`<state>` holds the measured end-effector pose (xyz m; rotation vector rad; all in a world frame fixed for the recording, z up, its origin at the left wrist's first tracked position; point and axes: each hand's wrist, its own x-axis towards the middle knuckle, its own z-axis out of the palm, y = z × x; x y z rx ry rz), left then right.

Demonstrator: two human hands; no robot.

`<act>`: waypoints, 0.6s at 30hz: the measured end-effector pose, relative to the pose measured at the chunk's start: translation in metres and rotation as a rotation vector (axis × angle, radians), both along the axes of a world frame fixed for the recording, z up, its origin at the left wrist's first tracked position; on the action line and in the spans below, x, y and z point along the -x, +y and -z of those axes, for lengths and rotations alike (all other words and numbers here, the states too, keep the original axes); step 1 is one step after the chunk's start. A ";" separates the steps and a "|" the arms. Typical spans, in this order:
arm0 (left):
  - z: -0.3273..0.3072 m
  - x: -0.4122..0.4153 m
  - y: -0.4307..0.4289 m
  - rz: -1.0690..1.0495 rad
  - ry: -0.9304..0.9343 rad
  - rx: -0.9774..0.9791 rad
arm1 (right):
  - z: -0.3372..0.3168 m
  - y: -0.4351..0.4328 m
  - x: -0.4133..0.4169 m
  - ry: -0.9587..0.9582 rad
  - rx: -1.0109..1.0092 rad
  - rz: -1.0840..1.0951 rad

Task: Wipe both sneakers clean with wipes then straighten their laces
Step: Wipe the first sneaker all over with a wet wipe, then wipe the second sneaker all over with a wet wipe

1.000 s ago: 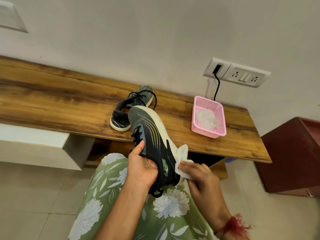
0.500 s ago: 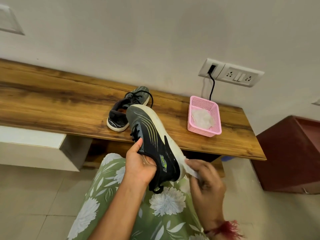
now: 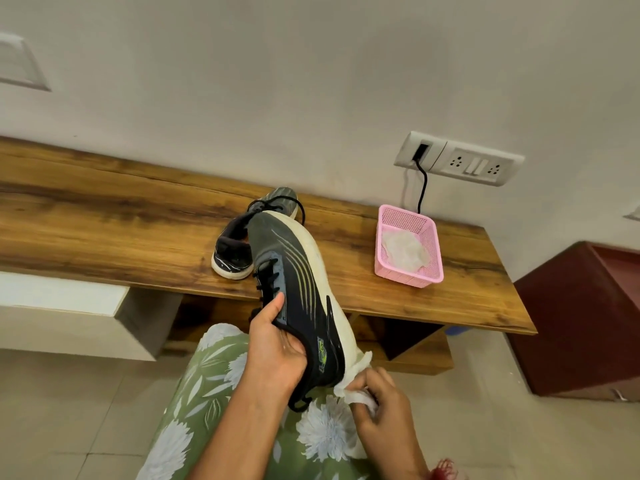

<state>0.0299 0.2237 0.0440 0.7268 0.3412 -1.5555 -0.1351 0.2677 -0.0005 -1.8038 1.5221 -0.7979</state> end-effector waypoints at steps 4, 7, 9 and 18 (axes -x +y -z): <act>-0.008 0.001 -0.005 0.074 -0.125 0.018 | -0.003 0.001 0.002 -0.046 -0.021 -0.002; -0.004 0.013 -0.018 0.155 -0.404 -0.051 | -0.006 0.007 0.000 -0.195 0.001 0.082; -0.003 0.021 -0.026 0.228 -0.624 -0.104 | -0.007 0.006 -0.001 -0.338 -0.012 0.168; -0.004 0.028 -0.054 0.348 -0.921 -0.084 | -0.016 -0.022 -0.007 -1.076 -0.499 0.499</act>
